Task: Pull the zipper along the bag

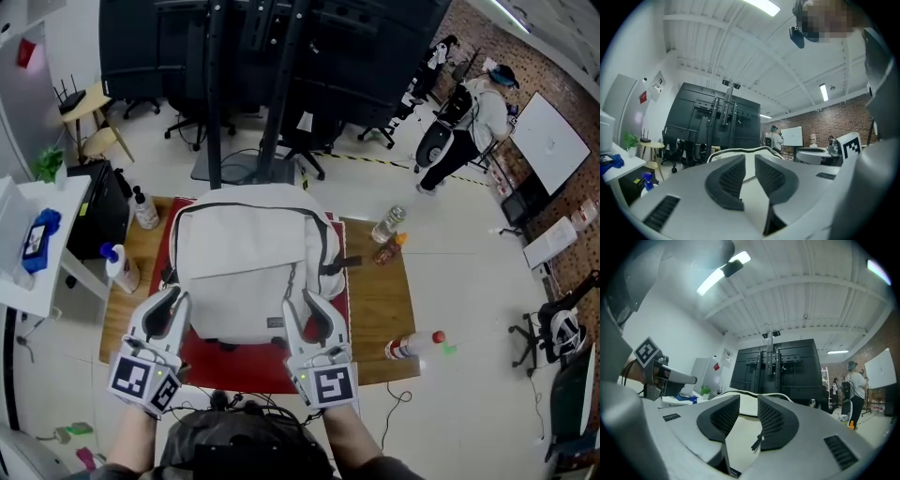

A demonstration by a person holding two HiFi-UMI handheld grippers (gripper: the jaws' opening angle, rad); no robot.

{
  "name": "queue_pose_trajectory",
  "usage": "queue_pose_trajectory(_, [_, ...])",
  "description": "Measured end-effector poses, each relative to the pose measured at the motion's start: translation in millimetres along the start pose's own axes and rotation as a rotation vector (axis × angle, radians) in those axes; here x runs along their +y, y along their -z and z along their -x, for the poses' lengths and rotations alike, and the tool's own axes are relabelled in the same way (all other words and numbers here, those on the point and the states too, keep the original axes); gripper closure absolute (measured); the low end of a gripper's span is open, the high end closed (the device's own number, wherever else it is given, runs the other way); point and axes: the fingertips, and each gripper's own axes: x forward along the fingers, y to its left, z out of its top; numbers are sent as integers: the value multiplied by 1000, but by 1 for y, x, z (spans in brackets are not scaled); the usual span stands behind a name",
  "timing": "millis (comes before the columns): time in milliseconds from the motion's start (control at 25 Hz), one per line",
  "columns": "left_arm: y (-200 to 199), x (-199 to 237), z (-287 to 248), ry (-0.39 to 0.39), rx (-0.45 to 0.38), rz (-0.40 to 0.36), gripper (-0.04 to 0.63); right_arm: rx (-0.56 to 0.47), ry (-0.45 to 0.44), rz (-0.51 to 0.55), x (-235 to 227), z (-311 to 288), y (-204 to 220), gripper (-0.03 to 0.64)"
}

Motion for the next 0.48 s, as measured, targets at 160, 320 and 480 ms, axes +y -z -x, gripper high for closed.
queue_pose_trajectory(160, [3,-16,-6,23,4,-11,568,4,-56,17,21,-2,0,523])
queue_pose_trajectory(320, [5,-27,-7,10,-6,0,568,17,-80,4,31,-2,3,587])
queue_pose_trajectory(480, [11,-30,1,-28,-16,25,568,28,-63,-36,29,7,7,588])
